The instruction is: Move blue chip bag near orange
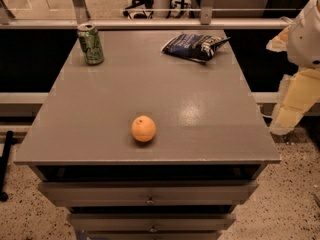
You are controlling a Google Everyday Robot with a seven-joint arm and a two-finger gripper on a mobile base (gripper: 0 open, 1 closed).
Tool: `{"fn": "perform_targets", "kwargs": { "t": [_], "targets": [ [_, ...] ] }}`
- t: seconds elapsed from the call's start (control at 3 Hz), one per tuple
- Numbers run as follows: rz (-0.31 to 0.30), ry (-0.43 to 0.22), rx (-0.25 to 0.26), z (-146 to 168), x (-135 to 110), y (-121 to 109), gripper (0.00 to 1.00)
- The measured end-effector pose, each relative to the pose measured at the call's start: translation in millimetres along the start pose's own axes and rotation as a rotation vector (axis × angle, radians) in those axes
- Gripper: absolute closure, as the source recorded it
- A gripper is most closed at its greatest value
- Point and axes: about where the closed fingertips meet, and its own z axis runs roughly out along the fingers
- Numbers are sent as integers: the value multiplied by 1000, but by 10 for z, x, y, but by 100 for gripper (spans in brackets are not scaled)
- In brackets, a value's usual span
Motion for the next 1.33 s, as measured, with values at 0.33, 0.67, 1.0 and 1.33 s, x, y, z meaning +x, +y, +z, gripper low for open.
{"fn": "perform_targets", "kwargs": {
  "t": [0.33, 0.67, 1.0, 1.33],
  "targets": [
    [0, 0, 0, 0, 0, 0, 0],
    [3, -10, 16, 44, -38, -71, 0],
    [18, -26, 70, 478, -239, -571, 0],
    [51, -78, 110, 1001, -448, -1259, 0]
  ]
}}
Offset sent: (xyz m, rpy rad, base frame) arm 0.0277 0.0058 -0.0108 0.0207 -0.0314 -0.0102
